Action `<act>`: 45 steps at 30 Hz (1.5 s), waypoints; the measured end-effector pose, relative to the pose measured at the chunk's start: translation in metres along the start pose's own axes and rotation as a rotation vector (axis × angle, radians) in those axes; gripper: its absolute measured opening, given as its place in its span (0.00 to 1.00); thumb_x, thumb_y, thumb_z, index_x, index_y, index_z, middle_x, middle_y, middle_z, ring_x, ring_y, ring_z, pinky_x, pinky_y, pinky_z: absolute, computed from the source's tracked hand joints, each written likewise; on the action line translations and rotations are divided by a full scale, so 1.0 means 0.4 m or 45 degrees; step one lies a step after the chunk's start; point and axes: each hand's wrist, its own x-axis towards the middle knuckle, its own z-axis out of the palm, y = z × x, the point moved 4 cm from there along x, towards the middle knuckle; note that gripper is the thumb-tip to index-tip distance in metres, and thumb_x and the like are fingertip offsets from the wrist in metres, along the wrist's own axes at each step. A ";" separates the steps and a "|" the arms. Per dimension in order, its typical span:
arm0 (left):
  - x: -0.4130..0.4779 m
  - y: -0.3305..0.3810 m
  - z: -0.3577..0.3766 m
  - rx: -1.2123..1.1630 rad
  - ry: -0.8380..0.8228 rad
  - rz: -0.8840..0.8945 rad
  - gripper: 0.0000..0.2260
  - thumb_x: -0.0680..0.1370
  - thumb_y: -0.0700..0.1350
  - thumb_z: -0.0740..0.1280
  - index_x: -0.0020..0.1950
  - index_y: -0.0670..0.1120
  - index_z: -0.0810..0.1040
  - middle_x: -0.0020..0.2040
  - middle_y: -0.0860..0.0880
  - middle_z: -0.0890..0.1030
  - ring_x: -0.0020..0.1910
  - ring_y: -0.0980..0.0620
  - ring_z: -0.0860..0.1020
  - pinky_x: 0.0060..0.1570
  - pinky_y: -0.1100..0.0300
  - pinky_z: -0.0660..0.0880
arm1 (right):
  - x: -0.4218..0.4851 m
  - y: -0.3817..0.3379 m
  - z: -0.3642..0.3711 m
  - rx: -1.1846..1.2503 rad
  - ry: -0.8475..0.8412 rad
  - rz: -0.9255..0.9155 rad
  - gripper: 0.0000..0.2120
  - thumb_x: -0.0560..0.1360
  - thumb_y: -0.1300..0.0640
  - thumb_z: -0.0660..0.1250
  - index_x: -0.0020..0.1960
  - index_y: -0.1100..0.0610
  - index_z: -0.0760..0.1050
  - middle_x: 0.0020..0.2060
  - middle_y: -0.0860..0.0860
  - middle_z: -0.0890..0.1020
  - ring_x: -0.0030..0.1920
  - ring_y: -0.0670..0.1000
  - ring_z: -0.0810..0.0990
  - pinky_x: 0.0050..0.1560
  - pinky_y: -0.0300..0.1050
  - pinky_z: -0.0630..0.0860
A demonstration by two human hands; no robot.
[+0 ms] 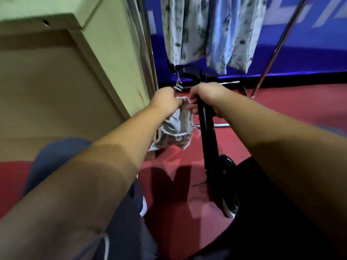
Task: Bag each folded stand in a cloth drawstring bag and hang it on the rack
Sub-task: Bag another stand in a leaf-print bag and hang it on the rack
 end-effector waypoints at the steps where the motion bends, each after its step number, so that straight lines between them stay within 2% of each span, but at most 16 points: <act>1: -0.009 0.028 -0.032 0.034 -0.001 0.015 0.14 0.80 0.53 0.72 0.49 0.42 0.83 0.42 0.43 0.82 0.48 0.40 0.83 0.39 0.56 0.69 | -0.024 -0.021 -0.003 0.028 -0.039 0.003 0.06 0.77 0.66 0.62 0.42 0.60 0.74 0.32 0.55 0.75 0.36 0.57 0.81 0.32 0.42 0.79; 3: -0.029 0.072 -0.092 0.025 0.006 0.020 0.15 0.80 0.54 0.73 0.49 0.41 0.86 0.40 0.42 0.84 0.41 0.40 0.83 0.35 0.54 0.74 | -0.067 -0.045 -0.002 0.008 -0.124 0.014 0.05 0.75 0.62 0.63 0.43 0.58 0.76 0.34 0.55 0.78 0.37 0.57 0.83 0.37 0.46 0.81; 5: -0.044 0.102 -0.134 -0.044 0.011 0.014 0.12 0.77 0.52 0.75 0.49 0.43 0.86 0.37 0.44 0.83 0.32 0.44 0.81 0.31 0.57 0.76 | -0.097 -0.056 0.002 -0.012 -0.149 -0.006 0.04 0.75 0.61 0.63 0.42 0.57 0.76 0.33 0.55 0.78 0.29 0.55 0.81 0.37 0.46 0.82; 8: -0.062 0.112 -0.154 -0.078 -0.124 0.061 0.16 0.73 0.41 0.76 0.60 0.46 0.82 0.51 0.48 0.85 0.43 0.48 0.84 0.40 0.57 0.81 | -0.109 -0.053 0.010 0.079 -0.087 -0.084 0.04 0.74 0.62 0.64 0.40 0.57 0.74 0.27 0.55 0.72 0.26 0.56 0.75 0.33 0.47 0.79; 10: -0.071 0.089 -0.149 -0.074 -0.172 0.107 0.22 0.73 0.35 0.73 0.65 0.50 0.79 0.60 0.51 0.84 0.46 0.50 0.84 0.38 0.60 0.81 | -0.102 -0.055 0.015 0.111 0.018 -0.128 0.00 0.72 0.62 0.66 0.43 0.59 0.75 0.26 0.56 0.74 0.28 0.57 0.77 0.33 0.50 0.81; 12: -0.076 0.049 -0.137 -0.077 -0.094 0.092 0.21 0.76 0.34 0.70 0.65 0.52 0.80 0.58 0.52 0.84 0.44 0.50 0.83 0.33 0.65 0.75 | -0.086 -0.060 0.018 0.111 0.109 -0.169 0.08 0.70 0.62 0.68 0.49 0.61 0.76 0.27 0.58 0.77 0.30 0.59 0.80 0.36 0.57 0.82; 16: -0.060 0.001 -0.138 0.177 0.179 -0.034 0.07 0.79 0.40 0.69 0.56 0.49 0.77 0.51 0.45 0.81 0.53 0.40 0.81 0.46 0.55 0.73 | -0.049 -0.075 0.030 0.106 0.171 -0.245 0.14 0.67 0.62 0.69 0.53 0.59 0.74 0.25 0.57 0.79 0.28 0.60 0.82 0.39 0.63 0.84; 19: -0.037 -0.011 -0.154 0.272 0.290 -0.149 0.11 0.79 0.39 0.66 0.60 0.49 0.77 0.50 0.45 0.79 0.48 0.42 0.78 0.45 0.52 0.74 | -0.034 -0.085 0.031 0.072 0.192 -0.280 0.14 0.70 0.61 0.69 0.54 0.56 0.72 0.26 0.55 0.81 0.29 0.59 0.84 0.40 0.60 0.85; 21: -0.017 -0.022 -0.156 0.265 0.277 -0.226 0.12 0.80 0.37 0.66 0.61 0.47 0.78 0.49 0.46 0.78 0.47 0.43 0.78 0.43 0.51 0.73 | -0.019 -0.095 0.030 0.051 0.187 -0.292 0.13 0.71 0.60 0.69 0.54 0.55 0.72 0.33 0.56 0.81 0.30 0.58 0.85 0.40 0.58 0.84; 25: 0.031 -0.067 -0.151 -0.368 0.227 -0.354 0.04 0.79 0.40 0.71 0.50 0.48 0.82 0.49 0.45 0.84 0.49 0.41 0.84 0.52 0.44 0.84 | 0.016 -0.103 0.028 -0.053 0.189 -0.332 0.11 0.72 0.60 0.70 0.53 0.56 0.74 0.41 0.55 0.83 0.31 0.58 0.87 0.42 0.61 0.86; 28: 0.057 -0.077 -0.163 -0.881 0.189 -0.413 0.06 0.77 0.37 0.70 0.48 0.48 0.83 0.49 0.40 0.86 0.50 0.37 0.86 0.55 0.40 0.84 | 0.042 -0.098 0.037 -0.086 0.148 -0.343 0.12 0.74 0.60 0.71 0.55 0.54 0.73 0.47 0.56 0.84 0.32 0.57 0.86 0.39 0.55 0.86; 29: 0.062 -0.073 -0.172 -0.984 0.174 -0.400 0.05 0.79 0.37 0.70 0.49 0.47 0.82 0.50 0.39 0.86 0.50 0.38 0.85 0.53 0.43 0.83 | 0.050 -0.094 0.039 -0.084 0.139 -0.349 0.14 0.73 0.60 0.71 0.56 0.54 0.72 0.47 0.57 0.84 0.32 0.57 0.86 0.40 0.56 0.87; 33: 0.064 -0.084 -0.187 -1.146 0.092 -0.444 0.05 0.82 0.43 0.70 0.50 0.42 0.82 0.49 0.38 0.87 0.48 0.39 0.87 0.57 0.38 0.81 | 0.066 -0.086 0.050 -0.047 0.112 -0.391 0.19 0.69 0.59 0.74 0.56 0.54 0.71 0.42 0.59 0.84 0.33 0.58 0.84 0.40 0.62 0.87; 38: 0.066 -0.111 -0.186 -1.203 -0.021 -0.603 0.10 0.82 0.48 0.68 0.47 0.44 0.84 0.50 0.41 0.89 0.44 0.43 0.89 0.41 0.50 0.85 | 0.056 -0.100 0.063 0.090 0.041 -0.496 0.16 0.74 0.50 0.80 0.55 0.52 0.77 0.47 0.55 0.85 0.37 0.53 0.85 0.34 0.45 0.81; 42: 0.070 -0.102 -0.182 -1.290 -0.053 -0.596 0.12 0.82 0.50 0.67 0.43 0.45 0.82 0.50 0.40 0.88 0.46 0.40 0.88 0.35 0.52 0.84 | 0.033 -0.116 0.053 0.125 0.067 -0.509 0.08 0.75 0.48 0.76 0.47 0.51 0.82 0.37 0.54 0.85 0.33 0.53 0.82 0.36 0.45 0.78; 45: 0.069 -0.100 -0.173 -1.214 -0.028 -0.594 0.14 0.84 0.46 0.66 0.40 0.44 0.80 0.39 0.43 0.86 0.33 0.45 0.87 0.27 0.56 0.81 | 0.026 -0.117 0.045 0.139 0.055 -0.476 0.08 0.75 0.48 0.75 0.44 0.51 0.82 0.34 0.54 0.83 0.31 0.54 0.79 0.39 0.48 0.77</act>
